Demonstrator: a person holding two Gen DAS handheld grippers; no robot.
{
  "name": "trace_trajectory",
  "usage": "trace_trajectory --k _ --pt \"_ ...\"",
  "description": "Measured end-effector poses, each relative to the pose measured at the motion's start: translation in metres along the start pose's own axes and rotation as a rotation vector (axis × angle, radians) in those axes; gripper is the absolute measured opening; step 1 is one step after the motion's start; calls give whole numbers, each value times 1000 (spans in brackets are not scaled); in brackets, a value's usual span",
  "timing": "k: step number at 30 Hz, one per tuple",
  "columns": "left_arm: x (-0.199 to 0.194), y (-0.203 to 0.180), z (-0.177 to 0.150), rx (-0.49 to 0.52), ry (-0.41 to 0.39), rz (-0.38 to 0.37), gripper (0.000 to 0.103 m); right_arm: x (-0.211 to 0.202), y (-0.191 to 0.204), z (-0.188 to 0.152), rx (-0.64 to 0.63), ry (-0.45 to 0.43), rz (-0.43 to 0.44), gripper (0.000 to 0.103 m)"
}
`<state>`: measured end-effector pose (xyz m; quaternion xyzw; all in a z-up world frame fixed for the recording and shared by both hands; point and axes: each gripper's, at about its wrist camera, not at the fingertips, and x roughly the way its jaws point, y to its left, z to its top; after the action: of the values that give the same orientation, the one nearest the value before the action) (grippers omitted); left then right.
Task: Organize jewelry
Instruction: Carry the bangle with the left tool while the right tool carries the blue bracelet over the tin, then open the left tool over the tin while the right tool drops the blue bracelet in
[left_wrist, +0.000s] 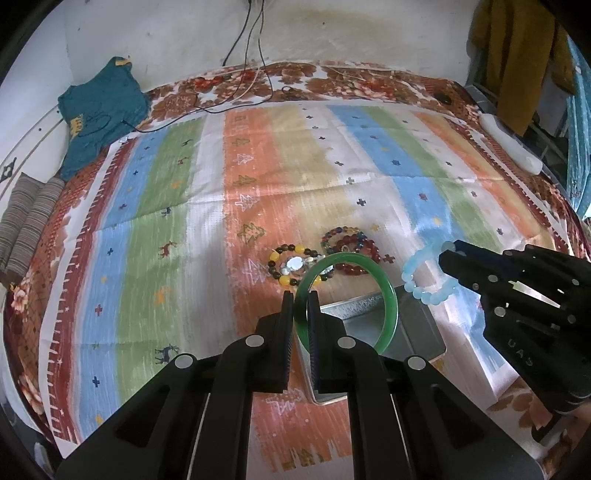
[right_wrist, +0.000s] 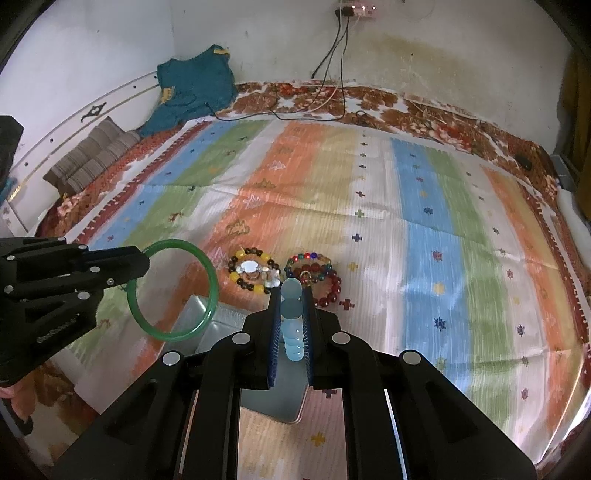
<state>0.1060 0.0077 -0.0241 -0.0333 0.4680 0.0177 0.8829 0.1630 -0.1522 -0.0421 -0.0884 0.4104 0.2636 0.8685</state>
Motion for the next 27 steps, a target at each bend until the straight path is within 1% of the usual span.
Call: trace_trajectory --k 9,12,13,15,16,20,23,27 --pt "-4 -7 -6 18 -3 -2 7 -4 2 -10 3 17 11 12" --pt "-2 -10 -9 22 16 -6 9 -3 1 -12 11 33 20 12" --pt "1 -11 -9 20 33 -3 12 -1 0 -13 15 44 9 14" --pt "3 -10 -9 18 36 20 23 1 -1 -13 11 50 -25 27" --pt "3 -9 -9 17 35 26 23 1 -2 -13 13 49 -29 34" --pt "3 -4 -8 1 35 42 23 2 -6 -13 28 59 -34 35" --pt "4 -2 -7 -3 36 45 28 3 -8 -13 34 64 -38 36" --pt "4 0 -7 -8 40 42 30 8 -11 -12 40 83 -38 40"
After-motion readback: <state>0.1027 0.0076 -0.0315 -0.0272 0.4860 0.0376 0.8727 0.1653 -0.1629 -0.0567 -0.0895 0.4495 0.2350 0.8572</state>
